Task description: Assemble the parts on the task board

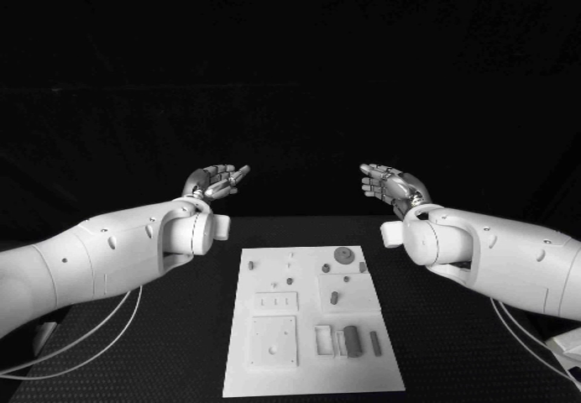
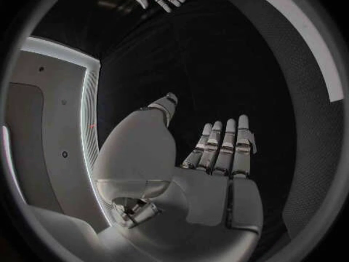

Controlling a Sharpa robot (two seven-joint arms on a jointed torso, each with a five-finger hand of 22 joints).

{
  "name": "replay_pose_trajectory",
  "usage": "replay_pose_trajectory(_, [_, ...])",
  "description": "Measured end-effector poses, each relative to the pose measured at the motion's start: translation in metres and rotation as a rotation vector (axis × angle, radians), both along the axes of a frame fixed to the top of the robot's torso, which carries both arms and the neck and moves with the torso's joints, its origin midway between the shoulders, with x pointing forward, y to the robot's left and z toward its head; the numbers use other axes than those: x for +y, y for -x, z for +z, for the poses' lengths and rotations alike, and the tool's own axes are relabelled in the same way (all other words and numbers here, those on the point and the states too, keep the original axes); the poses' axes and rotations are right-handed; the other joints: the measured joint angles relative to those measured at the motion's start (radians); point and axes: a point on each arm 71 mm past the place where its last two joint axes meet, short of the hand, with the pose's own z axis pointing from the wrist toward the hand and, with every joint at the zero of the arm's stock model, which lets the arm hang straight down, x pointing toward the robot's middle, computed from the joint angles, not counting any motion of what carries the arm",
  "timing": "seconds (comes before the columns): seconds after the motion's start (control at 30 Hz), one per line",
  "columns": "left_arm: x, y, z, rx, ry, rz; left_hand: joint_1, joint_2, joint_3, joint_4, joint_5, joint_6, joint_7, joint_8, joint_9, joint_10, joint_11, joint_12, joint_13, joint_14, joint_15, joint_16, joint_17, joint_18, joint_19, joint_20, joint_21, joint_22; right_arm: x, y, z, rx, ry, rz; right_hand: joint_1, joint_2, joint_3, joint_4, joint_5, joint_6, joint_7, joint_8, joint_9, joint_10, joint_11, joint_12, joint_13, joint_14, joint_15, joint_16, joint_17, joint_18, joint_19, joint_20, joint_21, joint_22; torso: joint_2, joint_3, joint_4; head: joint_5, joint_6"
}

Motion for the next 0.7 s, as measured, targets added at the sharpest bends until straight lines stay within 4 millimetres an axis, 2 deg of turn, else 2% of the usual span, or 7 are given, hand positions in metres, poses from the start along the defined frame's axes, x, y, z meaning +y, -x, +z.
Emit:
replay_pose_trajectory(0.07, [0.006, -0.011, 0.007, 0.02, -0.017, -0.003, 0.013, 0.007, -0.005, 0.005, 0.0, 0.009, 0.001, 0.006, 0.006, 0.018, 0.006, 0.003, 0.003, 0.015, 0.0, 0.011, 0.007, 0.0, 0.015, -0.003, 0.005, 0.007, -0.007, -0.009, 0.004, 0.021, 0.005, 0.028, 0.021, -0.003, 0.008, -0.021, 0.0, 0.028, 0.001, 0.022, 0.02, 0.022, 0.003, 0.007, 0.002, 0.021, 0.004, 0.012, 0.007, 0.0, 0.027, 0.001, 0.004, 0.024, 0.0, 0.0, 0.0001, 0.0, 0.0])
replay_pose_trajectory(0.23, [0.013, -0.024, 0.016, 0.07, -0.038, -0.02, 0.045, 0.022, -0.028, 0.009, 0.004, 0.044, 0.003, 0.021, 0.016, 0.072, 0.016, 0.023, 0.01, 0.068, 0.004, 0.038, 0.021, 0.0, 0.061, -0.017, 0.023, 0.021, -0.015, -0.02, 0.009, 0.076, 0.012, 0.098, 0.071, -0.013, 0.029, -0.059, 0.004, 0.095, 0.006, 0.064, 0.051, 0.075, 0.005, 0.028, 0.007, 0.073, 0.01, 0.038, 0.017, 0.034, 0.098, -0.001, 0.012, 0.051, 0.0, 0.0001, 0.0001, 0.0, 0.0])
replay_pose_trajectory(0.33, [0.014, -0.026, 0.017, 0.094, -0.041, -0.032, 0.063, 0.036, -0.044, 0.007, 0.004, 0.071, 0.005, 0.033, 0.019, 0.111, 0.02, 0.038, 0.016, 0.109, 0.003, 0.057, 0.028, 0.0, 0.091, -0.026, 0.031, 0.026, -0.017, -0.023, 0.01, 0.101, 0.014, 0.133, 0.098, -0.021, 0.039, -0.07, 0.004, 0.131, 0.01, 0.081, 0.06, 0.108, 0.003, 0.039, 0.01, 0.108, 0.009, 0.053, 0.022, 0.04, 0.139, -0.003, 0.02, 0.056, 0.0, 0.0001, 0.0001, 0.0, 0.0])
replay_pose_trajectory(0.43, [0.013, -0.026, 0.015, 0.114, -0.04, -0.043, 0.094, 0.05, -0.059, 0.0, 0.004, 0.112, 0.008, 0.048, 0.022, 0.168, 0.023, 0.06, 0.027, 0.168, -0.002, 0.085, 0.039, 0.0, 0.13, -0.039, 0.046, 0.032, -0.017, -0.025, 0.01, 0.12, 0.018, 0.161, 0.132, -0.029, 0.048, -0.079, 0.004, 0.176, 0.013, 0.101, 0.068, 0.152, -0.001, 0.055, 0.015, 0.155, 0.0, 0.075, 0.03, 0.064, 0.191, -0.006, 0.028, 0.058, 0.0, 0.0, 0.0001, 0.0, 0.0])
replay_pose_trajectory(0.57, [0.014, -0.015, -0.005, 0.158, -0.038, -0.086, 0.152, 0.071, -0.077, -0.016, 0.004, 0.191, 0.015, 0.073, 0.025, 0.27, 0.02, 0.1, 0.047, 0.271, -0.02, 0.131, 0.059, 0.009, 0.2, -0.061, 0.072, 0.042, -0.023, -0.028, -0.014, 0.071, 0.303, 0.212, 0.176, -0.037, 0.054, -0.085, 0.004, 0.238, 0.018, 0.123, 0.075, 0.215, -0.013, 0.077, 0.02, 0.221, -0.018, 0.101, 0.039, 0.087, 0.257, -0.01, 0.039, 0.06, -0.001, -0.0012, 0.0006, 0.004, 0.008])
replay_pose_trajectory(0.63, [0.015, -0.012, -0.008, 0.166, -0.039, -0.102, 0.177, 0.081, -0.084, -0.022, 0.004, 0.229, 0.02, 0.083, 0.025, 0.315, 0.015, 0.117, 0.057, 0.314, -0.03, 0.149, 0.068, 0.022, 0.233, -0.071, 0.085, 0.047, -0.024, -0.028, -0.016, 0.041, 0.418, 0.246, 0.196, -0.039, 0.058, -0.088, 0.004, 0.271, 0.022, 0.133, 0.08, 0.248, -0.023, 0.088, 0.024, 0.256, -0.03, 0.115, 0.045, 0.096, 0.293, -0.012, 0.044, 0.06, -0.001, -0.0022, 0.0006, 0.005, 0.013])
replay_pose_trajectory(0.7, [0.015, -0.011, -0.007, 0.164, -0.041, -0.122, 0.208, 0.092, -0.089, -0.027, 0.004, 0.279, 0.027, 0.094, 0.025, 0.37, 0.005, 0.136, 0.069, 0.366, -0.045, 0.171, 0.081, 0.023, 0.276, -0.085, 0.101, 0.053, -0.022, -0.029, -0.015, 0.006, 0.52, 0.278, 0.217, -0.041, 0.06, -0.091, 0.004, 0.306, 0.027, 0.143, 0.083, 0.284, -0.034, 0.1, 0.026, 0.294, -0.043, 0.128, 0.052, 0.111, 0.332, -0.014, 0.055, 0.061, 0.0, -0.0024, 0.0004, 0.005, 0.016])
